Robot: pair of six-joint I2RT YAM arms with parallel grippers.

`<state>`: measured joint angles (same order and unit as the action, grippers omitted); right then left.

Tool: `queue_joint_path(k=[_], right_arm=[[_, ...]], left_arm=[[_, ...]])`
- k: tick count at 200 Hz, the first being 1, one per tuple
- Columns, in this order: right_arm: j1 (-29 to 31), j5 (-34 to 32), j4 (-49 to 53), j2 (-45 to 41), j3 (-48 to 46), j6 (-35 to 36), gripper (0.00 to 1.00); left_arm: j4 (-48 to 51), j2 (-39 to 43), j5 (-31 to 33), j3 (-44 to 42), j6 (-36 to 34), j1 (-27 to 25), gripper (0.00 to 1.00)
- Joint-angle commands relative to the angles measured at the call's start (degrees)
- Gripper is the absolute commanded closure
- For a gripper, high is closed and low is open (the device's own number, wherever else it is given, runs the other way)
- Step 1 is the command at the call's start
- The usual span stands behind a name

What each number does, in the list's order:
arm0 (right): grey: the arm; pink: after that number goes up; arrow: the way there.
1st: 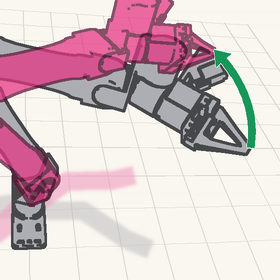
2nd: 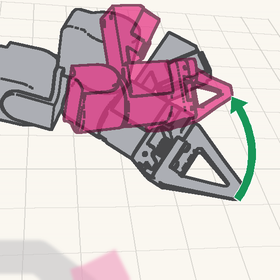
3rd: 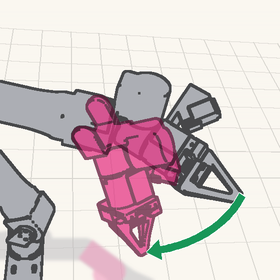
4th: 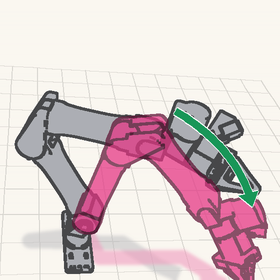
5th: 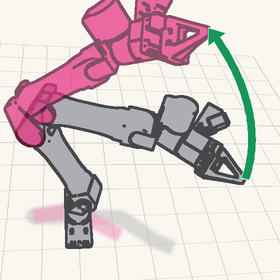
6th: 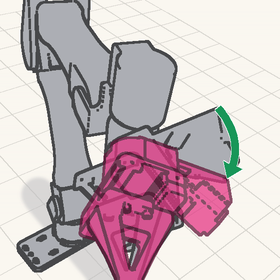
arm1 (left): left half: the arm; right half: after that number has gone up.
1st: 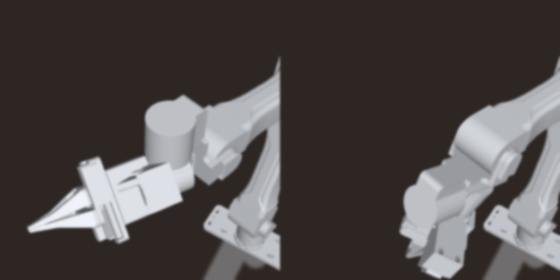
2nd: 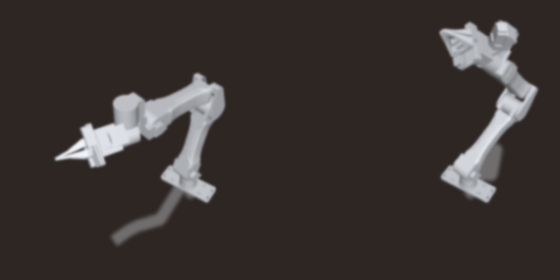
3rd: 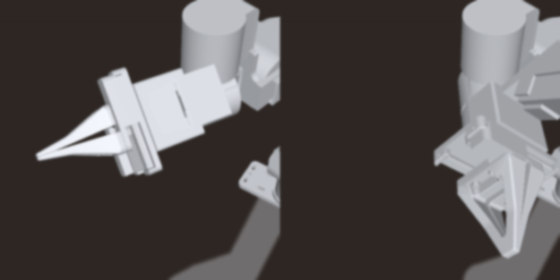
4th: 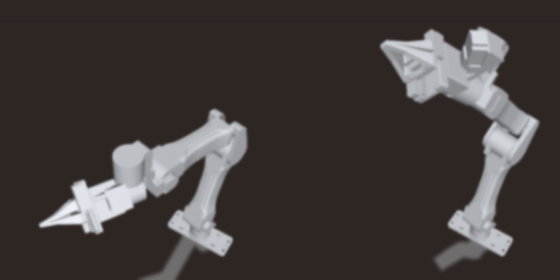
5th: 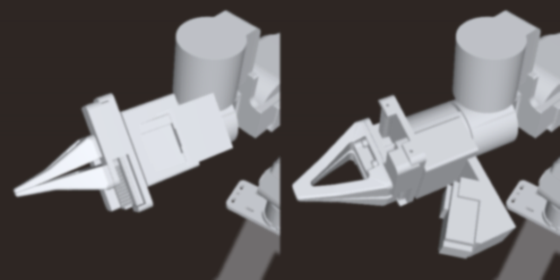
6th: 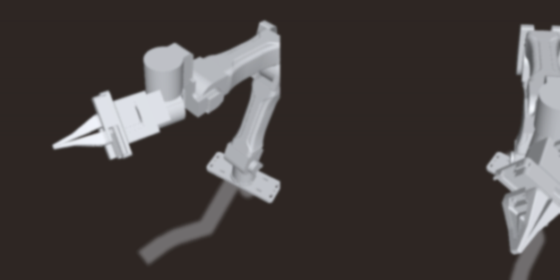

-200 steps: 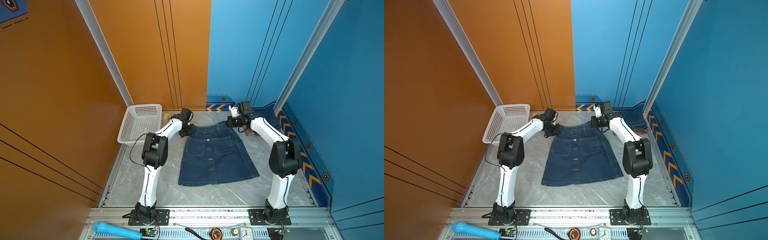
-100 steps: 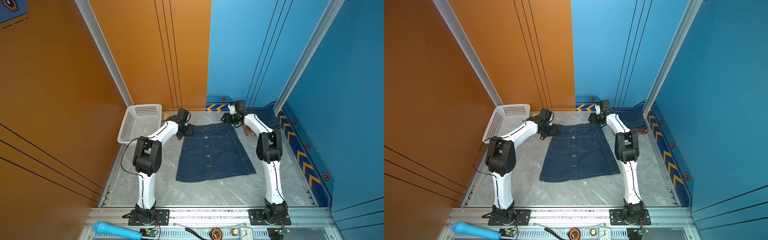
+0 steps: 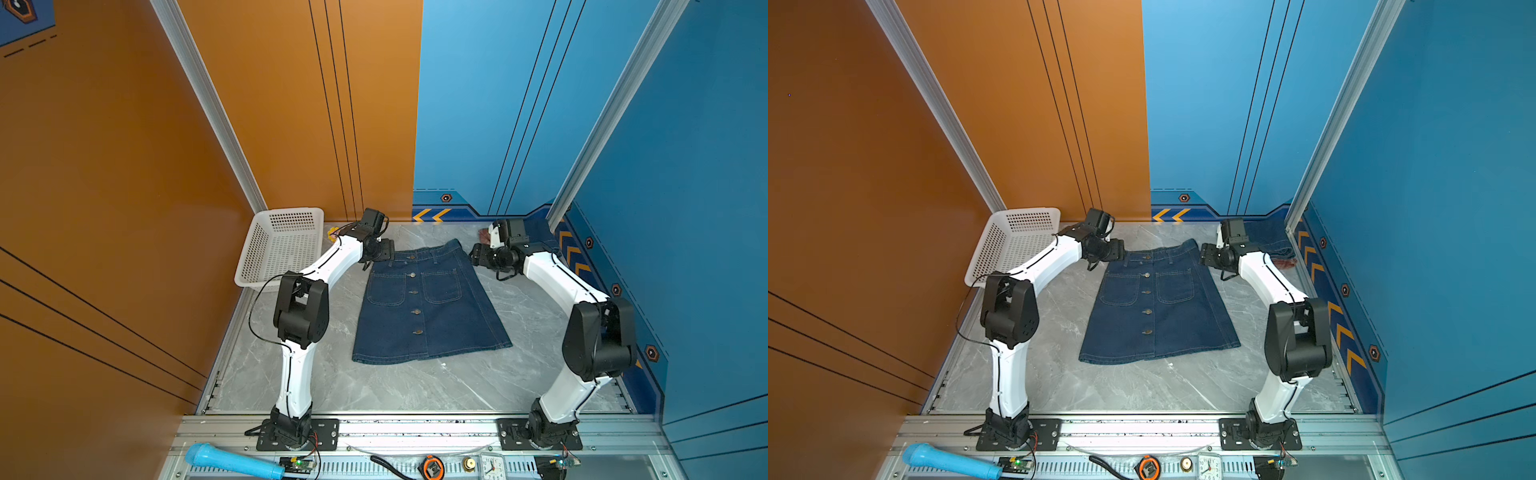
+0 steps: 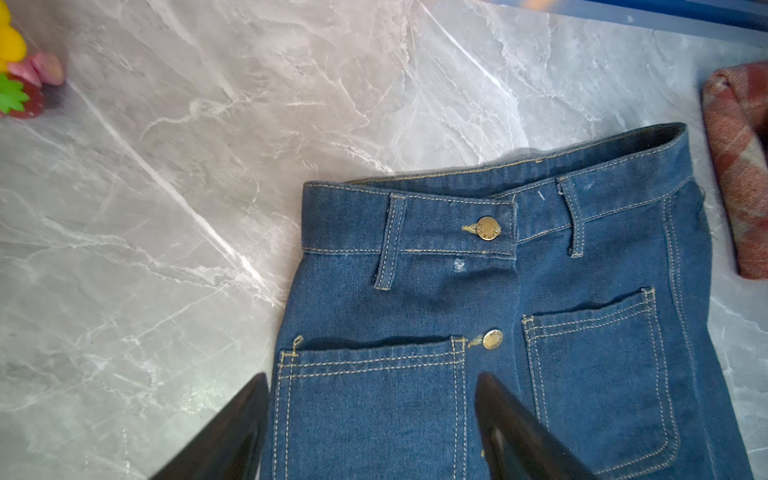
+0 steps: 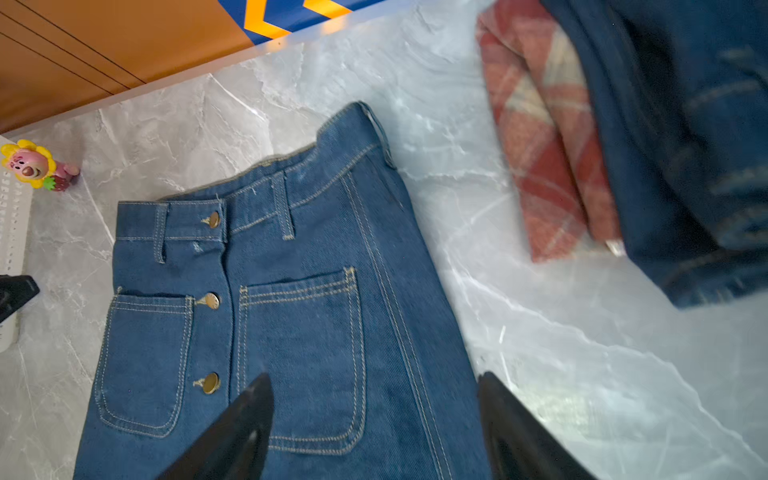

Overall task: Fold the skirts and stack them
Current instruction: 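Move both grippers down to the skirt's side edges near the pockets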

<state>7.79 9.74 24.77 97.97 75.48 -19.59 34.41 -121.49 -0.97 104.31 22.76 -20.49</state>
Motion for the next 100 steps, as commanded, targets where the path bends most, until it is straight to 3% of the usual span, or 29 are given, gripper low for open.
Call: queue_joint_path(k=[1,27,100], right_arm=[[-0.5,0.1,-1.5,-1.8,-7.6,-4.0,0.28],[-0.8,0.7,-1.6,-4.2,-14.9,-5.6,0.33],[-0.8,-7.5,2.2,-13.5,-26.9,-7.6,0.30]], left_arm=[[3.5,1.5,1.3,-5.2,3.0,0.2,0.22],[3.5,6.2,1.7,-12.9,4.6,-0.2,0.23],[0.3,14.5,1.6,-28.6,8.0,0.2,0.23]])
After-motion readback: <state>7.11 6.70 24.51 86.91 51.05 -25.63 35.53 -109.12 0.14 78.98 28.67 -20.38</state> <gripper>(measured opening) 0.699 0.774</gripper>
